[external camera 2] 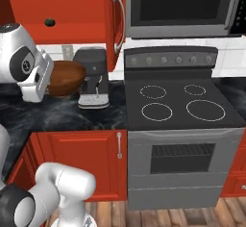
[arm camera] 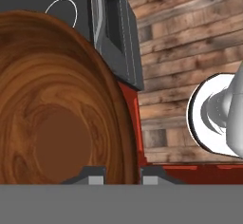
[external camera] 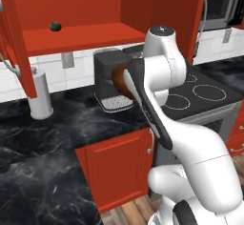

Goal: Pick the mug and place it in the sink. Pick the bowl and place it in the open cabinet and then close the cabinet.

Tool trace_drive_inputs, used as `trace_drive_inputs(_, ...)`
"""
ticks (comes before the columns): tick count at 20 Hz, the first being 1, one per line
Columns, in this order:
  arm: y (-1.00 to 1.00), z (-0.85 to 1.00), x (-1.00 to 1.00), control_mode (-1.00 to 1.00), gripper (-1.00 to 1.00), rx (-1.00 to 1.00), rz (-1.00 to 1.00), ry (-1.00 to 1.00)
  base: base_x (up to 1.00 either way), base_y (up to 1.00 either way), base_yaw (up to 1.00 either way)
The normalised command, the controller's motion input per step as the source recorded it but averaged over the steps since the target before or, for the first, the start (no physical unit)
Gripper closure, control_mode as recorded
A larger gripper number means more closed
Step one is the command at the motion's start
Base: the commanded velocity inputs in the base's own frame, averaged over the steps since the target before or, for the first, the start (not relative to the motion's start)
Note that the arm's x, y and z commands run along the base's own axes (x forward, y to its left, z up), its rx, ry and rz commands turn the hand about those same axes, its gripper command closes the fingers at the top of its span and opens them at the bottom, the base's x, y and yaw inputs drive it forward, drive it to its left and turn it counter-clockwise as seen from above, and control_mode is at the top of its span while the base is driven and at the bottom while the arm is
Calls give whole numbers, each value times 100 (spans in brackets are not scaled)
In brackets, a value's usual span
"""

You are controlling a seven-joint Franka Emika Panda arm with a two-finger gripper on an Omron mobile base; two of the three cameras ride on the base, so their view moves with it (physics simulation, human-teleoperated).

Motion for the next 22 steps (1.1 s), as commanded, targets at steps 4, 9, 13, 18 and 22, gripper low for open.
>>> trace_drive_inputs(4, 0, 0, 0, 100, 100, 0, 0, 0, 43, 1, 12)
trace_drive_inputs(9, 0, 0, 0, 100, 100, 0, 0, 0, 52, -4, 38)
trace_drive_inputs(13, 0, 0, 0, 100, 100, 0, 0, 0, 7, -28, 19)
trace_drive_inputs(18, 0, 0, 0, 100, 100, 0, 0, 0, 66, 2, 7)
trace_drive_inputs(22, 0, 0, 0, 100, 100, 0, 0, 0, 94, -34, 0)
